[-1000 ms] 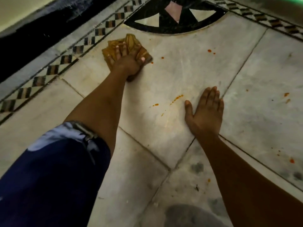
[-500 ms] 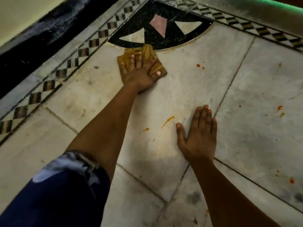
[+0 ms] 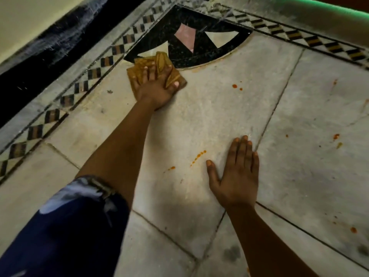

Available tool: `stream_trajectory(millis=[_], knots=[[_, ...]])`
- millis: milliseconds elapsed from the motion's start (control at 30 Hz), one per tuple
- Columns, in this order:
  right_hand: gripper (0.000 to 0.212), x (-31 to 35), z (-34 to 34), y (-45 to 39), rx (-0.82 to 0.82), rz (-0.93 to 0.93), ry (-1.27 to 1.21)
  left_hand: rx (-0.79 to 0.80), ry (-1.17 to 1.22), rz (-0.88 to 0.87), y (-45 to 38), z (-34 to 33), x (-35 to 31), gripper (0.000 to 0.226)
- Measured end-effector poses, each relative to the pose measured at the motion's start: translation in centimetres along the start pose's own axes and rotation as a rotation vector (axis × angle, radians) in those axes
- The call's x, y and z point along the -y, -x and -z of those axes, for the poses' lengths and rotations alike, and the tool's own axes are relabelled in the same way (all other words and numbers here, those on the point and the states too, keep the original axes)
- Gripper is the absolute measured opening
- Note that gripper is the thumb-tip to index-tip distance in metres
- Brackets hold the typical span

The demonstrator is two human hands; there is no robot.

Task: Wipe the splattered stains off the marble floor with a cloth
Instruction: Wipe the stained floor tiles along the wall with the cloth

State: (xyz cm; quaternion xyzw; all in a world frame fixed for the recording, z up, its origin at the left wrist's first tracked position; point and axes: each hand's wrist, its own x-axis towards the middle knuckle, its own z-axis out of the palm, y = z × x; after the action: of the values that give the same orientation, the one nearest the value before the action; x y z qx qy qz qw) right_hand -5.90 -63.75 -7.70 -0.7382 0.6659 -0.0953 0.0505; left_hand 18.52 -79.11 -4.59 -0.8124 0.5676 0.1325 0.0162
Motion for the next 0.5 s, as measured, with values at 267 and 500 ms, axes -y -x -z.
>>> stream_trajectory(millis=[267, 500], knots=[[0.084, -0.1, 0.0, 0.0, -0.001, 0.004, 0.0, 0.003, 0.02, -0.073, -1.0, 0.8, 4.2, 0.071], [0.084, 0.0, 0.0, 0.0, 0.005, 0.0, 0.013, 0.093, -0.098, -0.245, -4.4, 1.4, -3.9, 0.068]])
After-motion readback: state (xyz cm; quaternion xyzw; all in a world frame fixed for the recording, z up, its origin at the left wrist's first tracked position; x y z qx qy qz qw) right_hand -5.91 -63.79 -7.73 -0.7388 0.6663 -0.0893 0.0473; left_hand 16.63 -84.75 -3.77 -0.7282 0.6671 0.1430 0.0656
